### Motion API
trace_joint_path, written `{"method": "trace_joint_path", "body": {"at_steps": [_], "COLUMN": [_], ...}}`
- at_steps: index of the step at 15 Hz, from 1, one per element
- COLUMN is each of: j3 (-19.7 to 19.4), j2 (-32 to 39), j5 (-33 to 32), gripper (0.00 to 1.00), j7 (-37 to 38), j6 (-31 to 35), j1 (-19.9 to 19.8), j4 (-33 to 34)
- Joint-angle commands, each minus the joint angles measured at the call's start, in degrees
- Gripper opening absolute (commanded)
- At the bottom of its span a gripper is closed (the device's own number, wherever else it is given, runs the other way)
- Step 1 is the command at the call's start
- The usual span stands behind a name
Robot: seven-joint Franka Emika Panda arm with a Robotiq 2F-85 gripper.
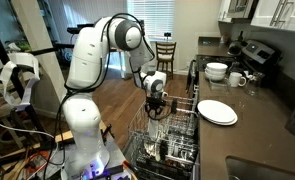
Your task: Pick up the white plate from the dishwasher and position it among the white plates on the counter
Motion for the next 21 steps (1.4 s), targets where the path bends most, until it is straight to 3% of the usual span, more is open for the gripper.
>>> {"method": "trace_joint_path", "body": {"at_steps": [1,3,5,15,21], "j3": [1.37,1.69,1.96,4.13,3.48], "j2": [1.16,1.23,0.83,-4.18,-9.55], "j5": [2.02,2.44,3.28,10.44,13.21], "gripper": [0.25,0.06,0.01,0.04,0.04], "j7": [-3.14,-3.45,-3.48,-3.82,-3.18], "j6": [0.99,0.92,0.20,-5.13,-8.87], "j1": [-1.96,-2.40,-2.50,-4.06,-2.96], "j4": [0.79,0.81,0.76,-0.30,-0.74]}}
